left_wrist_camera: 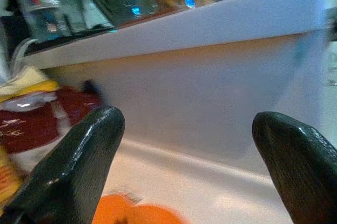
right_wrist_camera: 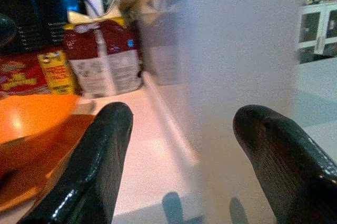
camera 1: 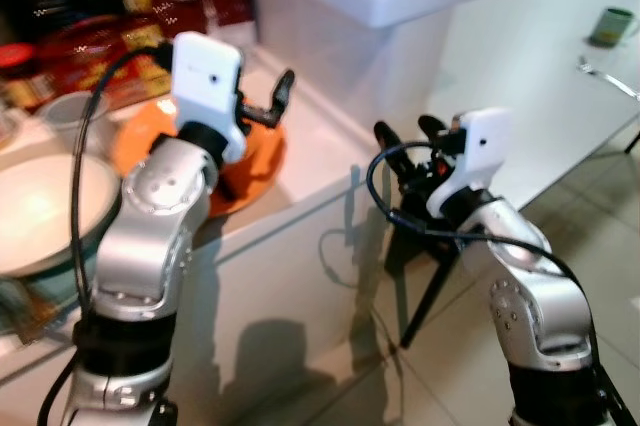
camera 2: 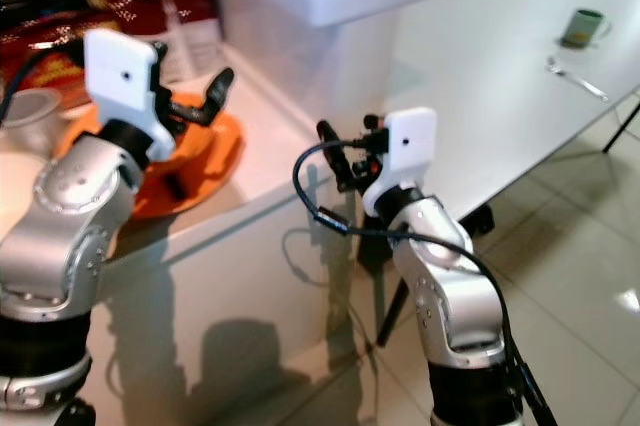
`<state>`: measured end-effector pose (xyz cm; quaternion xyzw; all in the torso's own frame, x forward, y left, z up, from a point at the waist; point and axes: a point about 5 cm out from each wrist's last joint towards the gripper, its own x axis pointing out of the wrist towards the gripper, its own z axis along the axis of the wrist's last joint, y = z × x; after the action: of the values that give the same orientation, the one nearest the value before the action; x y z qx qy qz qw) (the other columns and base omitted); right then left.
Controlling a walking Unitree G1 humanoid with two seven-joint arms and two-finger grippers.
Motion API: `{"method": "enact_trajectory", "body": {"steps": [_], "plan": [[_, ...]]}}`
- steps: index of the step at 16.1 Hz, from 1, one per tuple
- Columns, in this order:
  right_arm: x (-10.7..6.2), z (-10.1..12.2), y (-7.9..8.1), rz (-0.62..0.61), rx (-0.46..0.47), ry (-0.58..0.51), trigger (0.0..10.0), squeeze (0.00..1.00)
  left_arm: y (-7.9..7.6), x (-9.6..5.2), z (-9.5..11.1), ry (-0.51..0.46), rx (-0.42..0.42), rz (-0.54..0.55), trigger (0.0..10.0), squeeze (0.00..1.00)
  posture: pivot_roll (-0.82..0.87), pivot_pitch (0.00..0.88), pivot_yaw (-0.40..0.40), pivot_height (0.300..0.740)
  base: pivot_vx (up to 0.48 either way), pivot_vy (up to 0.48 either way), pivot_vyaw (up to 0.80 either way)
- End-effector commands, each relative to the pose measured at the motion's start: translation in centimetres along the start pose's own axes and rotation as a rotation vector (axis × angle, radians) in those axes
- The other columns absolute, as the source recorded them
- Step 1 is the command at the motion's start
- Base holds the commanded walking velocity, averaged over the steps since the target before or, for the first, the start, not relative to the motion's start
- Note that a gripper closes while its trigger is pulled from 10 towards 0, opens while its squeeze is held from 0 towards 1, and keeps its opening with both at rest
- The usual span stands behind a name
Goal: Setting the table
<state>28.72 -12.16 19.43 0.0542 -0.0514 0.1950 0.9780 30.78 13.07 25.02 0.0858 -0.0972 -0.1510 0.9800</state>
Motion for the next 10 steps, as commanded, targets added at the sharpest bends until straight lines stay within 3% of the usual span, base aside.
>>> {"method": "enact_trajectory", "body": {"steps": [1, 2, 4, 5, 7, 10], "plan": [[0.0, 0.4, 0.2, 0.023, 0.008, -0.012, 10.0, 0.00, 2.3, 0.6, -0.6, 0.094, -0.009, 0.055, 10.0, 0.00, 0.01, 0.000, 0.010, 0.740, 0.000, 0.000, 0.00], [0.0, 0.4, 0.2, 0.031, 0.012, -0.010, 10.0, 0.00, 2.8, 0.7, -0.6, 0.109, -0.019, 0.060, 10.0, 0.00, 0.01, 0.000, 0.010, 0.740, 0.000, 0.000, 0.00], [-0.1, 0.5, 0.6, 0.090, 0.047, -0.010, 10.0, 0.00, 6.5, 1.9, 0.3, 0.182, 0.003, 0.089, 10.0, 0.00, 0.02, 0.000, 0.012, 0.740, 0.000, 0.000, 0.00], [-0.1, 0.5, 0.7, 0.119, 0.060, -0.003, 10.0, 0.00, 7.5, 2.4, 0.7, 0.213, 0.028, 0.094, 10.0, 0.00, 0.02, 0.000, 0.017, 0.740, 0.000, 0.000, 0.00], [-0.4, 0.4, 1.4, 0.213, 0.020, 0.036, 10.0, 0.00, 8.1, 3.5, 1.0, 0.310, 0.004, 0.040, 10.0, 0.00, 0.02, 0.000, 0.023, 0.740, 0.000, 0.000, 0.00], [-0.6, 0.8, 1.6, 0.292, -0.008, 0.059, 10.0, 0.00, 7.7, 4.6, 1.2, 0.409, -0.024, -0.054, 10.0, 0.00, 0.02, 0.000, 0.021, 0.740, 0.000, 0.000, 0.00]]}}
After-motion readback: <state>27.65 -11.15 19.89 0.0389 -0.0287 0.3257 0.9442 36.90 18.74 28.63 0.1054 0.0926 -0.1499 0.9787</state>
